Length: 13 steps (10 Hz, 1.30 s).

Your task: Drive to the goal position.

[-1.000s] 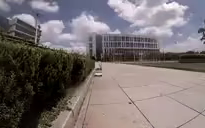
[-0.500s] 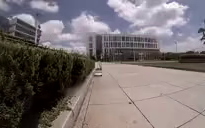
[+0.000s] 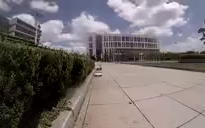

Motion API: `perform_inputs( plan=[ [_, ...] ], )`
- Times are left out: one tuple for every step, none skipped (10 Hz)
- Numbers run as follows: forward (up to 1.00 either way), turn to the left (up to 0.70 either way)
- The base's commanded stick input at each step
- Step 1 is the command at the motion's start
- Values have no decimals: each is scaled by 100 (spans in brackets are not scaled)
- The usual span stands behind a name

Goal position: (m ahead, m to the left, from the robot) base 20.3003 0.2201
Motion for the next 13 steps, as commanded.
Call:
perform_inputs(
  plan=[
    [4,0],
    [4,0],
    [4,0],
    [4,0],
    [4,0],
    [4,0],
    [4,0],
    [4,0],
    [4,0],
    [0,0],
    [1,0],
    [3,0],
    [4,0]
  ],
)
